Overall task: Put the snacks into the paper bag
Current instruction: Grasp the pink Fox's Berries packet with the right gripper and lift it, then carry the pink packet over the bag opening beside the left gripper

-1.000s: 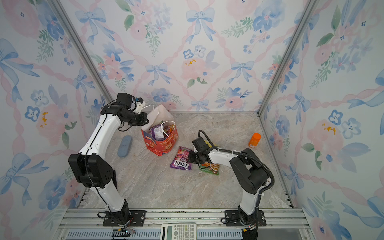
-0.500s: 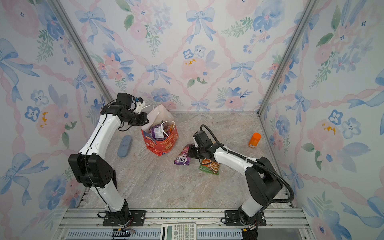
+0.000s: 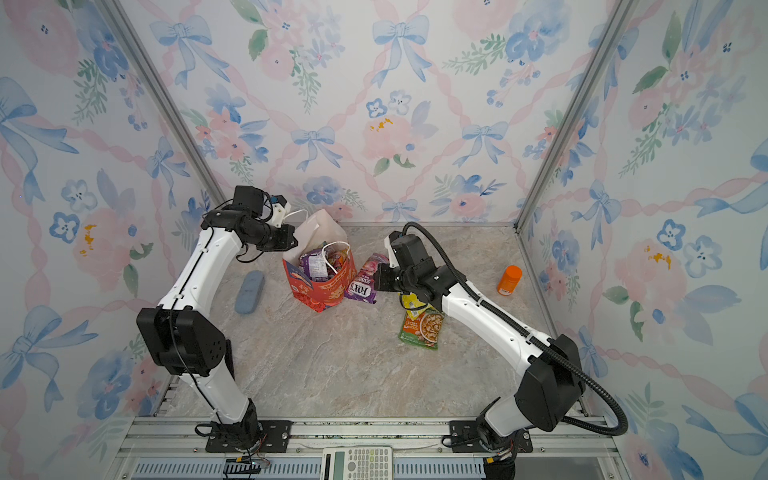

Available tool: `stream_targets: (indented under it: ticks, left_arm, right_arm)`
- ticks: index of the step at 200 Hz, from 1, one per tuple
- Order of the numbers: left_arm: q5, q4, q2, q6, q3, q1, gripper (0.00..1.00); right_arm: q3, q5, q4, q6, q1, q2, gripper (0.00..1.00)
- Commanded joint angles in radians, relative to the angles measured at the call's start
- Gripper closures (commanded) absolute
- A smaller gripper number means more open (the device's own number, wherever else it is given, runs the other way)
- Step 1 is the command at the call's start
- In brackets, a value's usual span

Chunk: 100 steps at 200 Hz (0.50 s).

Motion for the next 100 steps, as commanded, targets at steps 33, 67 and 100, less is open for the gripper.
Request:
stream_targets:
  ticks: [33,67,100]
  left_arm:
    - [0.002,-0.035,-0.023,-0.01,-0.012,0.0,1.0]
    - [-0.001,-0.034,-0.024,-0.01,-0.012,0.0,1.0]
    - [0.002,-0.035,-0.023,-0.01,-0.014,-0.001,1.0]
  right_arm:
    - [0.248,0.06,-0.075,-0.153,-0.069,0.051,1.0]
    - [0.474,0.072,-0.148,-0.226,-0.082,0.148,1.0]
    - [0.676,0.084,-0.194,-0.265,-0.08,0.268,1.0]
